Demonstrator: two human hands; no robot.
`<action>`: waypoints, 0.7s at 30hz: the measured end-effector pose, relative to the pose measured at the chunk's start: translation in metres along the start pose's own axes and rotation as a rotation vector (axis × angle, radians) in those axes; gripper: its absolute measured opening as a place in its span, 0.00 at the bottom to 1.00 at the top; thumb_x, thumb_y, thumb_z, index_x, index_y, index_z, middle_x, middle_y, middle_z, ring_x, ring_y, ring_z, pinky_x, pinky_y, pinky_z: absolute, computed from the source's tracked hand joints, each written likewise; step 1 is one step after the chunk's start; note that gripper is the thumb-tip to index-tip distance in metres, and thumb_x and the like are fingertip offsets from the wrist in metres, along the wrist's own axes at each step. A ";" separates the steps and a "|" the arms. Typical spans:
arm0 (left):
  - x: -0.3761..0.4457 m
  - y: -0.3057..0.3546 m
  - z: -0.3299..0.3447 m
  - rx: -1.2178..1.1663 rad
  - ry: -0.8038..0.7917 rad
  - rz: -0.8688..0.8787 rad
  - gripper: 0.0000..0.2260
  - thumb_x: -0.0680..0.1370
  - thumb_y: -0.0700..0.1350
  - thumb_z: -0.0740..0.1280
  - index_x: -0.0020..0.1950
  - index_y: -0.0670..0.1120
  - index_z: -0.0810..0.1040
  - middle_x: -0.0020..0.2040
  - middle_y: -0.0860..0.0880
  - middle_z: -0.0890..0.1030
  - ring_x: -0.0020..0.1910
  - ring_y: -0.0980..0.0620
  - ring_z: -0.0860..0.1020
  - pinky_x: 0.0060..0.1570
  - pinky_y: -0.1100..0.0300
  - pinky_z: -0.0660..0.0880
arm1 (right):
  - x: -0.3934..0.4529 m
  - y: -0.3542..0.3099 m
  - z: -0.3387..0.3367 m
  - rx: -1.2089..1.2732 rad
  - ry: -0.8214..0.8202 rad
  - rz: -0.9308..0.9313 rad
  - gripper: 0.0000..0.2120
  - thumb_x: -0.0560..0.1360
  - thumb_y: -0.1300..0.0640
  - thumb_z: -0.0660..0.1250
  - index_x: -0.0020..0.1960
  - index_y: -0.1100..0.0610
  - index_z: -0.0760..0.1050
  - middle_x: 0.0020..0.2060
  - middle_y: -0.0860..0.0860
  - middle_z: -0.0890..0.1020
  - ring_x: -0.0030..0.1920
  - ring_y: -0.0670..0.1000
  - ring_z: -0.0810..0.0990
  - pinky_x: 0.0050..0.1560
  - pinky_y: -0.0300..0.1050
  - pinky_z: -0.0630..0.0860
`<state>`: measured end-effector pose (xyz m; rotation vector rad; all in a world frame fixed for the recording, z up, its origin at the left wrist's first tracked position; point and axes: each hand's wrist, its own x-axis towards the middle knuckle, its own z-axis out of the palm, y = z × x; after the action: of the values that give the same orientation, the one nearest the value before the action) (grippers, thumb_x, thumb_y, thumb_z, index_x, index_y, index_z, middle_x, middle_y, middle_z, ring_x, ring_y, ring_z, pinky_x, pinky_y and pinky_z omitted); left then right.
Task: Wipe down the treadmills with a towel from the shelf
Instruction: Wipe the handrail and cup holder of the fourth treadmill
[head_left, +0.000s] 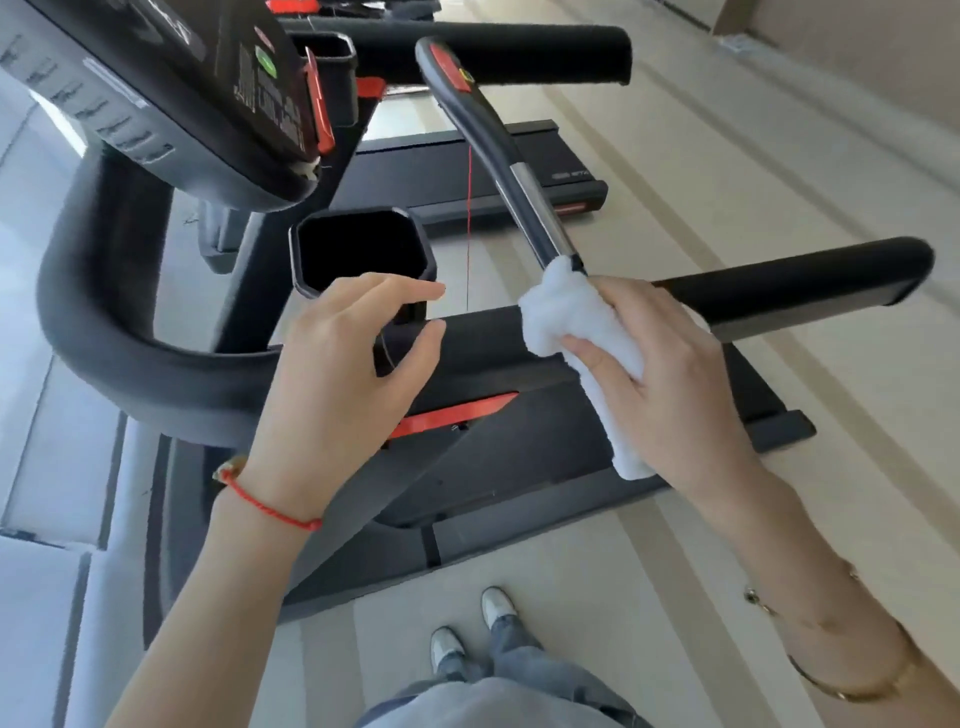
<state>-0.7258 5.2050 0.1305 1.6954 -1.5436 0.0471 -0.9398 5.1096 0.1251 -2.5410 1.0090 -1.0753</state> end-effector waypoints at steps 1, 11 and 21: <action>-0.003 0.007 0.006 -0.019 -0.016 0.024 0.10 0.78 0.43 0.69 0.59 0.47 0.82 0.54 0.53 0.82 0.55 0.54 0.79 0.57 0.62 0.74 | -0.012 0.003 -0.006 -0.017 0.013 0.020 0.07 0.79 0.61 0.66 0.56 0.61 0.77 0.48 0.50 0.81 0.49 0.52 0.78 0.53 0.45 0.72; -0.039 0.081 0.106 -0.161 -0.271 0.228 0.10 0.79 0.43 0.68 0.60 0.46 0.81 0.52 0.57 0.79 0.49 0.58 0.77 0.49 0.62 0.76 | -0.133 0.066 -0.056 -0.118 0.000 0.375 0.09 0.79 0.59 0.65 0.58 0.56 0.74 0.49 0.47 0.78 0.48 0.50 0.75 0.55 0.25 0.60; -0.059 0.164 0.238 -0.142 -0.520 0.232 0.11 0.79 0.41 0.69 0.61 0.45 0.81 0.54 0.51 0.83 0.49 0.49 0.80 0.49 0.53 0.78 | -0.240 0.165 -0.135 -0.165 0.036 0.721 0.11 0.81 0.54 0.61 0.63 0.51 0.72 0.52 0.39 0.74 0.55 0.44 0.72 0.53 0.37 0.66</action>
<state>-0.9923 5.1302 0.0296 1.4750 -2.0657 -0.4034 -1.2390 5.1553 0.0179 -1.9665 1.8779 -0.8383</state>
